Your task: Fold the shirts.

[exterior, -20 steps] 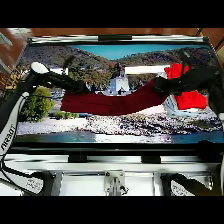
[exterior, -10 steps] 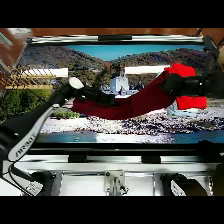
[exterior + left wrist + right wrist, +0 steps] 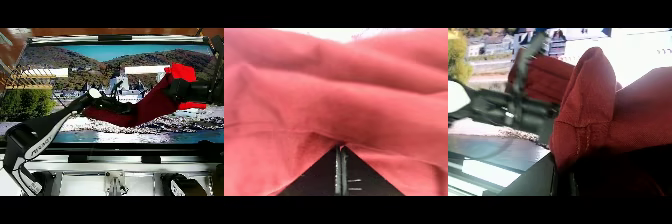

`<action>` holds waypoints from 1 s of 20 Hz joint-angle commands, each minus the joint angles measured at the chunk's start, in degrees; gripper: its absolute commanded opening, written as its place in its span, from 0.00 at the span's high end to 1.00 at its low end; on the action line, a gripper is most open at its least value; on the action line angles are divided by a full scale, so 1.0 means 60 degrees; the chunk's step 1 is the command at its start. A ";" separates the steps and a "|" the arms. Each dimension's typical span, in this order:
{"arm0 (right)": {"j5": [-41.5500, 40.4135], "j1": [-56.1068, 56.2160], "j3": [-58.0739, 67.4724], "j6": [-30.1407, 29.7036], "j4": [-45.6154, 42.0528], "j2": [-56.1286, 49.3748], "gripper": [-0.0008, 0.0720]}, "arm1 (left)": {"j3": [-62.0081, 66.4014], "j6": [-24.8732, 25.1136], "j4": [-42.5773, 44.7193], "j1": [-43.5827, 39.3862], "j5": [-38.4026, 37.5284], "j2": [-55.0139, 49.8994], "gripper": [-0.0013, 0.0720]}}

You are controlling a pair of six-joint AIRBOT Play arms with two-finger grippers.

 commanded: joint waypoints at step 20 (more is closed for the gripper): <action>0.8018 0.6105 0.0011 -0.1075 0.1461 -0.7238 0.90 | 0.0044 -0.2044 0.6269 0.8433 -0.3093 0.8247 0.94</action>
